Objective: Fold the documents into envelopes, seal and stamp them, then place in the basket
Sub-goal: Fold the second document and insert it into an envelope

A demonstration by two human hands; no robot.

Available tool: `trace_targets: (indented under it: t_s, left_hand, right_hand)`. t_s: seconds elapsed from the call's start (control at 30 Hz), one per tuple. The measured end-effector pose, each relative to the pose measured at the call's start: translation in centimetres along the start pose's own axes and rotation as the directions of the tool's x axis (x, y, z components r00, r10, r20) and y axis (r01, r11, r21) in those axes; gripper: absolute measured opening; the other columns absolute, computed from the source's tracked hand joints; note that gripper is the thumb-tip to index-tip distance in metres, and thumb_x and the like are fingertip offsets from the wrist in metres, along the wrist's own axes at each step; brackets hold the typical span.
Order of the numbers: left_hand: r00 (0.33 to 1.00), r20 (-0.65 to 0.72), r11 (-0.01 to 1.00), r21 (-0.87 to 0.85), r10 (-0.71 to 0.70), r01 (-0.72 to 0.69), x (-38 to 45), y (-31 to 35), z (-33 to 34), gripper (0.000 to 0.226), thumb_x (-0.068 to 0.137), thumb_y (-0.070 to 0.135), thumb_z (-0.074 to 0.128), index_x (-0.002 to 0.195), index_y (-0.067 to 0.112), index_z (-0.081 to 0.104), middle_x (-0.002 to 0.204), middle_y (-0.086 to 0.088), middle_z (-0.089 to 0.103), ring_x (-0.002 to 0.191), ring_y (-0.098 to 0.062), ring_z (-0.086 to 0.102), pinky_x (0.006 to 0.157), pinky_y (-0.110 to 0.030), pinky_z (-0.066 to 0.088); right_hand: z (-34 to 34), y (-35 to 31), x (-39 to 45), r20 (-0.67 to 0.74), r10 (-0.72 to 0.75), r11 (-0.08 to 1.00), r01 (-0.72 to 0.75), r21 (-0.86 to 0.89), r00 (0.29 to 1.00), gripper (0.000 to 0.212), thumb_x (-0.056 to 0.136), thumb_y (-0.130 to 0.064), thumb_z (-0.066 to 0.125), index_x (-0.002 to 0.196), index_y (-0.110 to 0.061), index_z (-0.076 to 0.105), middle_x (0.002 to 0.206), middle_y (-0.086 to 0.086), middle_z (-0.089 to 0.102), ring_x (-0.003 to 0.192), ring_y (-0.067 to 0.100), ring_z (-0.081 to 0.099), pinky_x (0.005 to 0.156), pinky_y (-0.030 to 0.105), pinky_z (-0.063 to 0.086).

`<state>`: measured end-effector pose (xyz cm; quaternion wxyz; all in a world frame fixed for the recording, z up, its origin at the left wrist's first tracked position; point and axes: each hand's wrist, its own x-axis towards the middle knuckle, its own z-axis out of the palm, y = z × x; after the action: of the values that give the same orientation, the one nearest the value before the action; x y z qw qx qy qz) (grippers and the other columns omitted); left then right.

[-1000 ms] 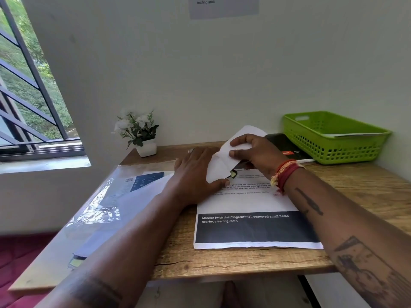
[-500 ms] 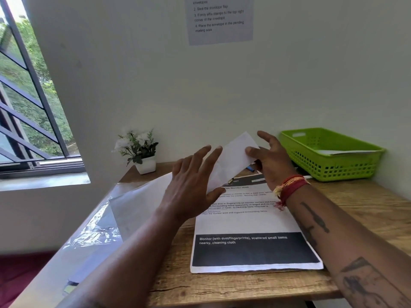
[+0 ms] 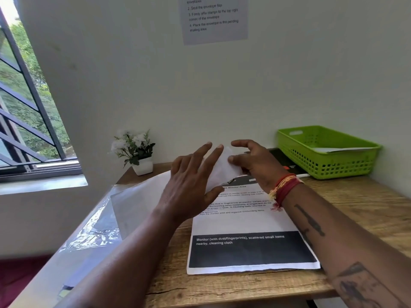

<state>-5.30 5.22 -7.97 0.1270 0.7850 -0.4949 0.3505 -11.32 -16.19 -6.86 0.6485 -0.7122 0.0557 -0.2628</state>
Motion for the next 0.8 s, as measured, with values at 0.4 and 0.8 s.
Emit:
trace_targets:
  t_s: [0.4,0.8]
  left_hand:
    - [0.998,-0.013,0.998,0.011,0.066,-0.066,-0.2,0.7,0.0,0.093,0.087,0.053,0.064,0.161,0.028,0.015,0.167,-0.003,0.017,0.138,-0.024,0.039,0.115,-0.043,0.027]
    - [1.000,0.020,0.998,-0.069,-0.007,0.008,-0.5,0.9,0.9,0.087,0.088,0.063,0.058,0.159,0.034,0.018,0.167,0.004,0.014,0.142,-0.020,0.034,0.115,-0.044,0.028]
  right_hand:
    - [0.2,-0.7,-1.0,0.137,-0.038,0.985,0.060,-0.161,0.990,0.083,0.065,-0.043,0.086,0.139,-0.038,0.051,0.104,0.008,0.077,0.105,0.025,0.072,0.102,0.047,0.052]
    - [1.5,0.1,-1.3,0.054,-0.100,0.909,0.114,-0.401,0.993,0.056,0.084,-0.025,0.076,0.134,-0.032,0.054,0.080,0.006,0.072,0.069,0.012,0.065,0.066,0.025,0.051]
